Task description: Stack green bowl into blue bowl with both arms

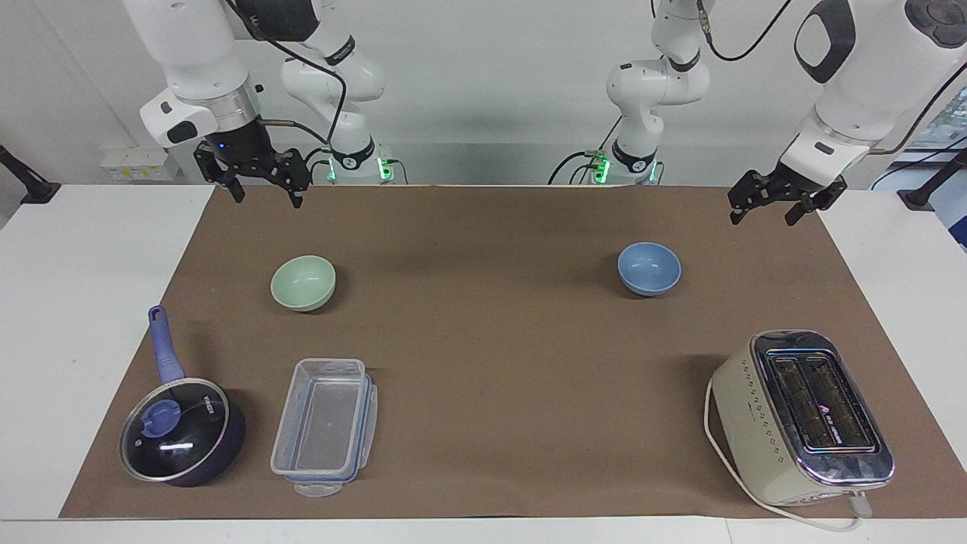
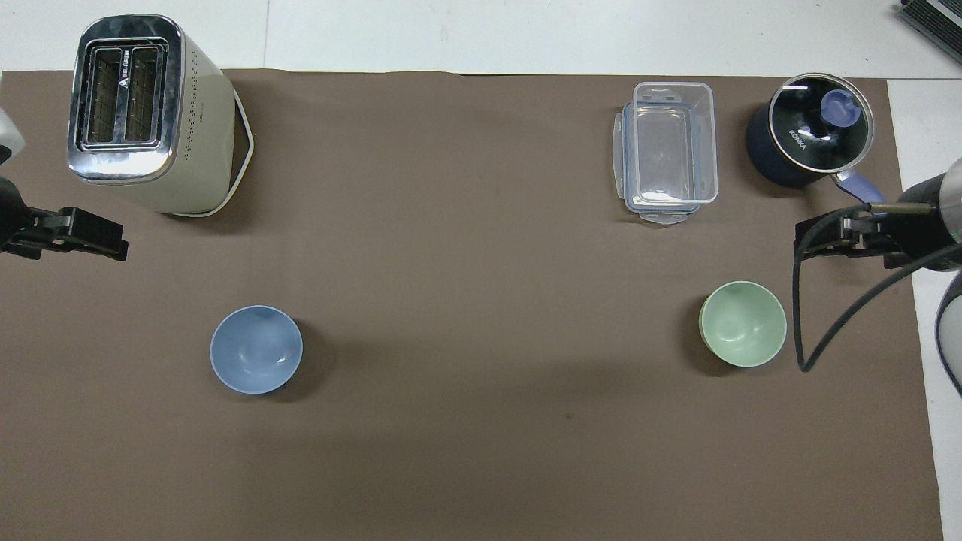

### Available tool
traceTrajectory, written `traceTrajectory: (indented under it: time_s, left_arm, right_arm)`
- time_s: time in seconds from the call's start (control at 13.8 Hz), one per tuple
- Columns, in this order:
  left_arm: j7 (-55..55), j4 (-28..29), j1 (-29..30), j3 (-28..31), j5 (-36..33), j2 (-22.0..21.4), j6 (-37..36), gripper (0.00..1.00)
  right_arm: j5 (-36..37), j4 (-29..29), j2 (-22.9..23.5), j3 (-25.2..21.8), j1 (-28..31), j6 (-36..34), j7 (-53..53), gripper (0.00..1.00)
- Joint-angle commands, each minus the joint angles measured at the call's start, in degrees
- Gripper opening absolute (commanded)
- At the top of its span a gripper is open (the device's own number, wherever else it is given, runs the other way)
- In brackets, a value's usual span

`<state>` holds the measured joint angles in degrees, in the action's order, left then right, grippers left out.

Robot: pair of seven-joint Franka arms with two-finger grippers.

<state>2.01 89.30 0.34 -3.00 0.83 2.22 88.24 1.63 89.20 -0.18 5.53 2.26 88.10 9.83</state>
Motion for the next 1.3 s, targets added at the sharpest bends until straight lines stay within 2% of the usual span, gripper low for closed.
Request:
traceTrajectory:
  time_s: [0.0,0.51,0.87,1.23]
  left_arm:
    - [1.32,0.34,0.01,0.36,0.84,-0.02,0.62,1.00]
    - [1.42,3.69,-0.16,0.36,0.75,-1.87,2.02,1.00]
    - [1.42,9.75,0.01,0.36,0.75,-4.42,6.76,1.00]
    - [1.42,13.26,0.02,0.27,0.75,-4.68,9.84,1.00]
  right_arm:
    - [-1.37,-1.40,0.71,0.18,0.90,-0.74,-2.88,1.00]
    - [-1.37,-1.05,0.54,0.18,1.25,-0.74,-4.11,1.00]
    - [-1.54,-0.87,0.36,0.18,1.34,-1.26,-4.03,1.00]
    - [-1.72,0.71,-0.61,0.27,1.34,-1.62,-3.76,1.00]
